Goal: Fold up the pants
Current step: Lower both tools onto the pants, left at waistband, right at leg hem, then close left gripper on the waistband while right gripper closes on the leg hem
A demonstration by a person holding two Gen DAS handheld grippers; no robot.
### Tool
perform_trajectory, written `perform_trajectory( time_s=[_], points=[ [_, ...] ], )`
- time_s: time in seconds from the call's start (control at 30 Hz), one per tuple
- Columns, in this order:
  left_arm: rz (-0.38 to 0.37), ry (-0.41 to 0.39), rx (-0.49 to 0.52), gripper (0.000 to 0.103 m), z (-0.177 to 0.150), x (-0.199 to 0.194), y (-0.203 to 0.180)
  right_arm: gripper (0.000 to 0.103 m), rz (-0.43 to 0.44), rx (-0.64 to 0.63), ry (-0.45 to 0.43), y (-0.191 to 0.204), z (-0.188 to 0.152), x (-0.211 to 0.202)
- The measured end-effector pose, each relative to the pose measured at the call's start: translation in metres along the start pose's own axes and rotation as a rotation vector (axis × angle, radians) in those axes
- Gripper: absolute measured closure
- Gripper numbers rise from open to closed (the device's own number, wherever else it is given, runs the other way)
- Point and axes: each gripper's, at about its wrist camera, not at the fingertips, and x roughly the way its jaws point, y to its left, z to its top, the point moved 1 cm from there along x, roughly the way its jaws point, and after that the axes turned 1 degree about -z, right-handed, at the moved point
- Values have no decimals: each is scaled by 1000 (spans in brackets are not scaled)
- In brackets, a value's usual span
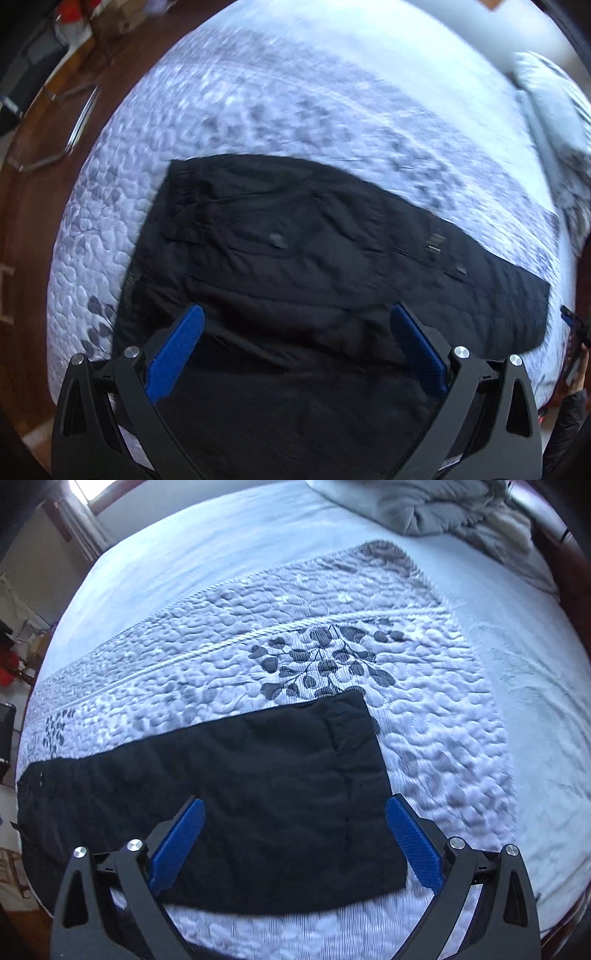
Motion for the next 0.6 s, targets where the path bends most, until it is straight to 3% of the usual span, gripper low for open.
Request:
perform_trajectory(
  time_s=[0.33, 0.5, 0.6],
  points=[
    [92, 120, -154, 3, 54, 60, 60, 3, -14, -12, 94, -20, 26, 71],
    [23, 157, -186, 3, 67, 85, 61, 3, -34, -47, 99, -16, 33, 84],
    [54, 177, -177, 3, 72, 100, 60, 3, -71, -79, 113, -10, 36, 95]
  ],
)
